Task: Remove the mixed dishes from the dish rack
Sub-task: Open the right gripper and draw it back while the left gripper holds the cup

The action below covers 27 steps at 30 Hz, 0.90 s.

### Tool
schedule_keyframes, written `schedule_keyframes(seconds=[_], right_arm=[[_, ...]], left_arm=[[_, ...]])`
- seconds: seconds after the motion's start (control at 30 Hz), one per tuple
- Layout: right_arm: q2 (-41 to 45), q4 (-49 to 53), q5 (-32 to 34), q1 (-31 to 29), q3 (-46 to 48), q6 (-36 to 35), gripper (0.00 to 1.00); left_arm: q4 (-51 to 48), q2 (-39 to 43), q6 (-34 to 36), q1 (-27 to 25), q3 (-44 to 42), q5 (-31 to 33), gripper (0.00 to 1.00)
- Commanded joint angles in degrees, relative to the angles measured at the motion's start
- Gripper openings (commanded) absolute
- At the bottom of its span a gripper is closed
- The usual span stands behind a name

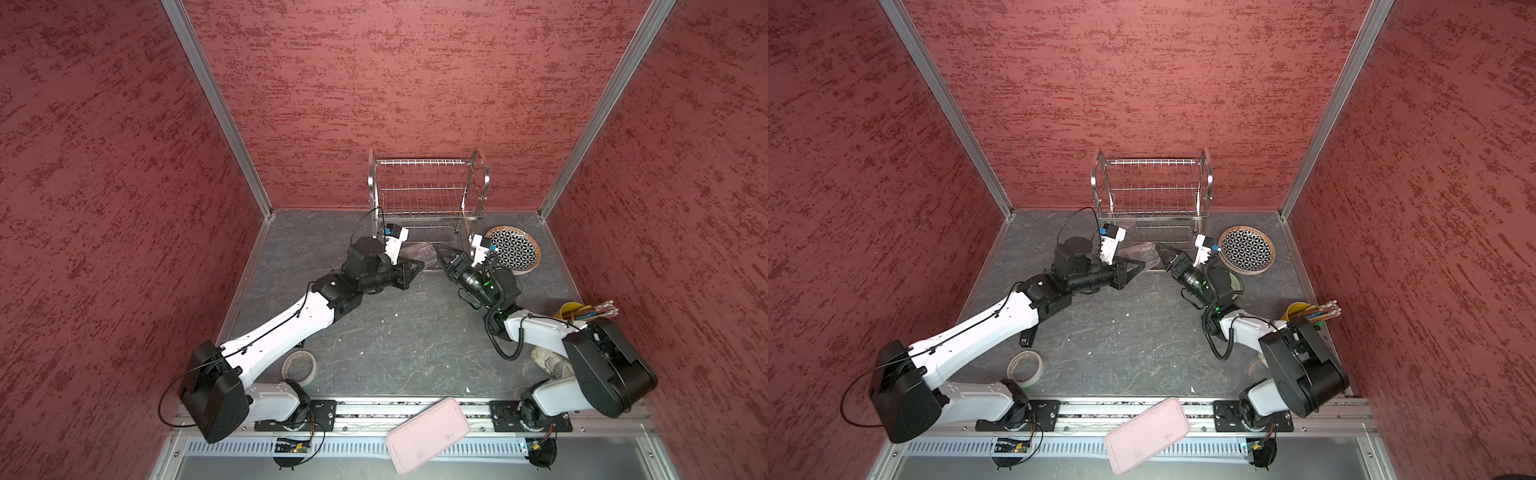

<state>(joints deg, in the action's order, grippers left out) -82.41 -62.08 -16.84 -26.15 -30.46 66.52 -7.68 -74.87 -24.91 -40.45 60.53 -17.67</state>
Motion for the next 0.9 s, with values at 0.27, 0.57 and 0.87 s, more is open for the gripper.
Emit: schedule_keyframes(seconds=[0.27, 0.57, 0.87], right_arm=[[11.47, 20.07, 11.89, -0.65, 2.11, -13.09, 0.96], [22.05, 39.49, 23.88, -2.29, 0.05, -22.1, 0.95], [30.6, 50.15, 33.31, -2.45, -1.25, -27.29, 0.9]], left_arm=[[-23.19, -1.91, 6.64, -0.84, 6.84, 5.83, 0.0], [-36.96, -14.51, 10.69, -5.17, 17.97, 10.21, 0.0], [-43.38, -29.81, 13.6, -10.62, 31.29, 10.59, 0.0]])
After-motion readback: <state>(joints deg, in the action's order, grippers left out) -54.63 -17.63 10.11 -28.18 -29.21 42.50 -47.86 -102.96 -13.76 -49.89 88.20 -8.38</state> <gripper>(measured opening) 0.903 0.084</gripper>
